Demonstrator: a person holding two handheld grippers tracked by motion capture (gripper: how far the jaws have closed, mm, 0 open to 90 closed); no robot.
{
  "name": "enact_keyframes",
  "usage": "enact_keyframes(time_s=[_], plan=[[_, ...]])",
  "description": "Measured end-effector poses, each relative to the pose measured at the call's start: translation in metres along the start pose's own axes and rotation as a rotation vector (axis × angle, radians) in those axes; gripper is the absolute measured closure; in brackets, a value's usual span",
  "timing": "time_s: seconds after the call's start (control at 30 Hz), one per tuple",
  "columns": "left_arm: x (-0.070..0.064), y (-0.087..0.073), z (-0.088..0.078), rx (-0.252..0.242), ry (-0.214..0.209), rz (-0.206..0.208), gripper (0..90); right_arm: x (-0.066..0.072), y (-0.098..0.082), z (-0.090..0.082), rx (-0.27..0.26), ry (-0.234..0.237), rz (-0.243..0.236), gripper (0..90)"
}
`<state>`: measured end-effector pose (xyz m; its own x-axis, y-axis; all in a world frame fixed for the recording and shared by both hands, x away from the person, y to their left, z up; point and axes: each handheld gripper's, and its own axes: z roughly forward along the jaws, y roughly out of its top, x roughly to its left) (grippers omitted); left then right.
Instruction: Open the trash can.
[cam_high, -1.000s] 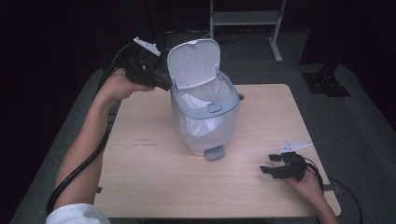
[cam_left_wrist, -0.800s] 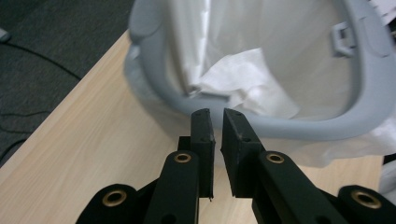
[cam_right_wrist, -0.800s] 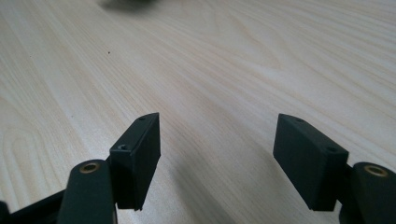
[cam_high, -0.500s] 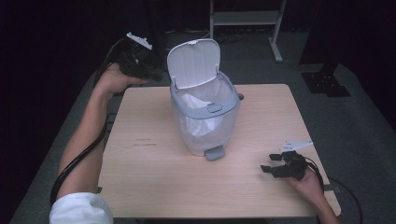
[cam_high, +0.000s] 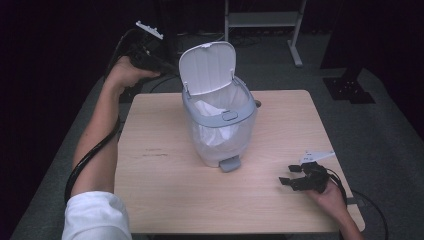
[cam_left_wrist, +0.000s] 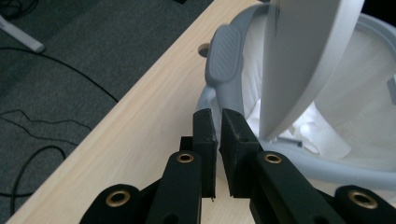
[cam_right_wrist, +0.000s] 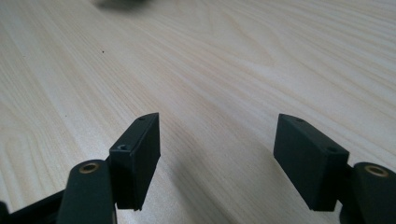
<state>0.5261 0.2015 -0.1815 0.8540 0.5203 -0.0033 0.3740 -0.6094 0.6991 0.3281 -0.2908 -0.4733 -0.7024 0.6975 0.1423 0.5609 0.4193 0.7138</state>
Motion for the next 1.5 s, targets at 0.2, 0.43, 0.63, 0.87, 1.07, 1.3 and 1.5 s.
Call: enact_keyframes(time_s=[0.2,0.43,0.63,0.87,1.07,1.3,1.5], plan=[[-0.001,0.01,0.005,-0.001,-0.011,0.013,83.9,0.001,0.0,0.0,0.003,-0.001,-0.002,30.6],[-0.007,0.02,0.01,-0.007,-0.045,0.037,83.8,0.001,0.0,-0.001,0.0,-0.003,-0.005,30.6],[-0.013,0.028,0.008,0.01,-0.051,0.054,83.9,0.002,0.001,-0.001,0.001,-0.003,-0.007,30.6],[-0.02,0.029,0.009,0.008,-0.069,0.074,84.0,0.003,0.0,-0.002,0.002,-0.006,-0.009,30.6],[-0.032,0.032,0.013,0.019,-0.099,0.112,84.0,0.005,-0.001,-0.002,0.006,-0.007,-0.011,30.6],[-0.053,0.037,0.021,0.046,-0.114,0.18,83.4,0.005,-0.001,-0.003,0.007,-0.01,-0.007,30.6],[-0.06,0.037,0.025,0.054,-0.14,0.178,81.6,0.006,0.0,-0.001,0.012,-0.008,-0.013,30.6]])
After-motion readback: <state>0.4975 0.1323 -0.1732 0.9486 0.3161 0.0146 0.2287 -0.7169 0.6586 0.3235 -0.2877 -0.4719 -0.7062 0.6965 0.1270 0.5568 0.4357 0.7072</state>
